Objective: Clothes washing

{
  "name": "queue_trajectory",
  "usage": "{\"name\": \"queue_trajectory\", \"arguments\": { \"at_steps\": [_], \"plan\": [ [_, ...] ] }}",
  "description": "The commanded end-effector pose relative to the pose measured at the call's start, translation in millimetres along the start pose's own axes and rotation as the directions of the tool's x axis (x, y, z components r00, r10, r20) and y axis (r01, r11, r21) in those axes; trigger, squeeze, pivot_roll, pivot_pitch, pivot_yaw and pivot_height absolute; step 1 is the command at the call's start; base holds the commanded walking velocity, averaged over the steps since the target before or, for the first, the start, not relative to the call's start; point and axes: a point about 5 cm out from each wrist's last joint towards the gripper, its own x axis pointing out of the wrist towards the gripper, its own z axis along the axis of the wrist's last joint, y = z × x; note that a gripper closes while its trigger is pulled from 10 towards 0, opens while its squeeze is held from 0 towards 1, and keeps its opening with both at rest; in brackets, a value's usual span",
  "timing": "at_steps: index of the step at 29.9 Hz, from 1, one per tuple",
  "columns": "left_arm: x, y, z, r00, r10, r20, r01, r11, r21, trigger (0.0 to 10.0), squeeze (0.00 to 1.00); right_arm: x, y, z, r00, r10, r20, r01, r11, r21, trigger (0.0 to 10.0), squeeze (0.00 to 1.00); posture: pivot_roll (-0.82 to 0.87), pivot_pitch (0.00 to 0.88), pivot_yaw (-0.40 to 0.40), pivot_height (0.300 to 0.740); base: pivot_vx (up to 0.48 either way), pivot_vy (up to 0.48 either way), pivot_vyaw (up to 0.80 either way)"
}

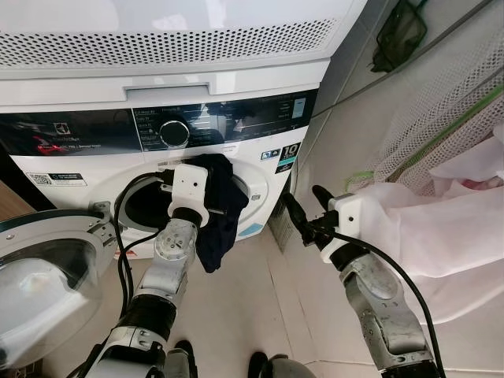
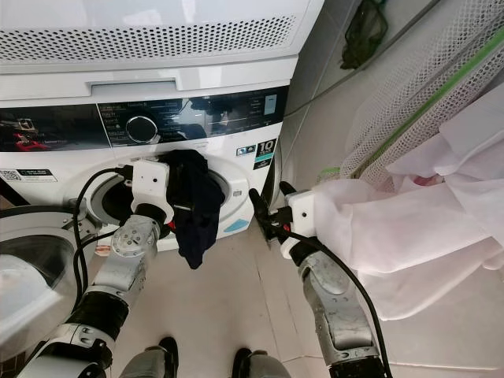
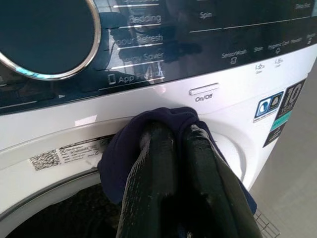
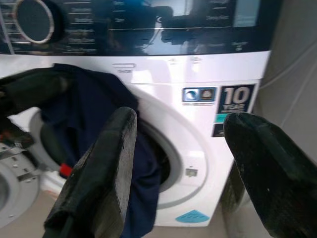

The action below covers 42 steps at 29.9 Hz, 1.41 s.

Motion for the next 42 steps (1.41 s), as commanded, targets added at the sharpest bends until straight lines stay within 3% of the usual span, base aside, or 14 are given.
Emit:
{"name": "queue_trajectory", "arguments": {
  "at_steps": [1, 2, 4, 6, 10, 12, 15, 19, 21, 28, 31, 35, 37, 42],
  "plan": [
    [3.1, -5.0, 9.6, 0.999, -0.011, 0.052, 0.011, 1.0, 0.001, 10.0, 0.0, 3.6, 12.3, 4.9, 0.999, 0.045, -0.014, -0.045, 0.999, -0.008, 10.0, 0.0, 0.09, 0.215, -0.143, 0.74, 0.0, 0.0, 0.0],
    [3.4, -5.1, 9.9, 0.999, -0.014, 0.052, 0.014, 1.0, 0.002, 10.0, 0.0, 7.1, 22.3, 8.6, 0.997, 0.077, 0.001, -0.077, 0.997, 0.019, 10.0, 0.0, 0.09, 0.217, -0.138, 0.74, 0.0, 0.0, 0.0],
    [3.6, -5.1, 10.0, 0.999, -0.014, 0.052, 0.014, 1.0, 0.003, 10.0, 0.0, 8.0, 24.8, 9.7, 0.996, 0.084, 0.006, -0.085, 0.996, 0.028, 10.0, 0.0, 0.09, 0.217, -0.138, 0.74, 0.0, 0.0, 0.0],
    [3.5, -6.4, 10.6, 0.998, -0.024, 0.054, 0.024, 1.0, 0.004, 10.0, 0.0, 10.6, 38.7, 4.2, 0.992, 0.115, -0.058, -0.116, 0.993, -0.01, 10.0, 0.0, 0.09, 0.218, -0.131, 0.74, 0.0, 0.0, 0.0],
    [2.8, -5.9, 9.7, 0.998, -0.033, 0.05, 0.032, 0.999, 0.008, 10.0, 0.0, 11.6, 54.4, 2.0, 0.983, 0.163, -0.083, -0.161, 0.986, 0.035, 10.0, 0.0, 0.09, 0.221, -0.117, 0.74, 0.0, 0.0, 0.0],
    [2.8, -5.5, 9.6, 0.998, -0.046, 0.048, 0.045, 0.999, 0.013, 10.0, 0.0, 9.6, 67.2, 1.3, 0.958, 0.263, -0.112, -0.258, 0.965, 0.053, 10.0, 0.0, 0.1, 0.222, -0.105, 0.74, 0.0, 0.0, 0.0],
    [3.2, -4.8, 9.9, 0.998, -0.052, 0.047, 0.051, 0.999, 0.015, 10.0, 0.0, 6.8, 70.6, -8.9, 0.934, 0.293, -0.203, -0.299, 0.954, 0.004, 10.0, 0.0, 0.1, 0.222, -0.098, 0.74, 0.0, 0.0, 0.0],
    [3.5, -5.7, 10.1, 0.997, -0.071, 0.043, 0.071, 0.997, 0.018, 10.0, 0.0, 1.0, 74.6, -23.2, 0.892, 0.329, -0.31, -0.333, 0.942, 0.041, 10.0, 0.0, 0.1, 0.226, -0.082, 0.74, 0.0, 0.0, 0.0],
    [2.0, -6.4, 8.7, 0.995, -0.087, 0.037, 0.087, 0.996, 0.023, 10.0, 0.0, -0.5, 78.7, -23.6, 0.88, 0.354, -0.317, -0.37, 0.929, 0.01, 10.0, 0.0, 0.1, 0.229, -0.071, 0.74, 0.0, 0.0, 0.0],
    [-0.4, -6.4, 7.9, 0.994, -0.105, 0.032, 0.104, 0.994, 0.032, 10.0, 0.0, 8.9, 75.6, -14.6, 0.92, 0.278, -0.276, -0.29, 0.957, -0.005, 10.0, 0.0, 0.11, 0.233, -0.059, 0.74, 0.0, 0.0, 0.0],
    [-1.1, -5.7, 8.6, 0.995, -0.098, 0.037, 0.097, 0.995, 0.034, 10.0, 0.0, 19.4, 66.1, -9.1, 0.962, 0.183, -0.204, -0.194, 0.98, -0.036, 10.0, 0.0, 0.11, 0.232, -0.054, 0.74, 0.0, 0.0, 0.0],
    [-2.4, -7.4, 8.6, 0.995, -0.094, 0.04, 0.092, 0.995, 0.037, 10.0, 0.0, 24.0, 60.0, -9.0, 0.974, 0.14, -0.176, -0.146, 0.989, -0.023, 10.0, 0.0, 0.11, 0.232, -0.053, 0.74, 0.0, 0.0, 0.0],
    [-5.3, -7.9, 10.8, 0.996, -0.059, 0.061, 0.057, 0.998, 0.039, 10.0, 0.0, 28.4, 46.5, -10.1, 0.99, 0.038, -0.138, -0.039, 0.999, -0.003, 10.0, 0.0, 0.12, 0.232, -0.055, 0.74, 0.0, 0.0, 0.0],
    [-7.6, -2.1, 15.3, 0.996, 0.009, 0.094, -0.014, 0.998, 0.053, 10.0, 0.0, 29.0, 33.3, -10.0, 0.994, -0.053, -0.092, 0.056, 0.998, 0.023, 10.0, 0.0, 0.12, 0.231, -0.06, 0.74, 0.0, 0.0, 0.0]
  ]
}}
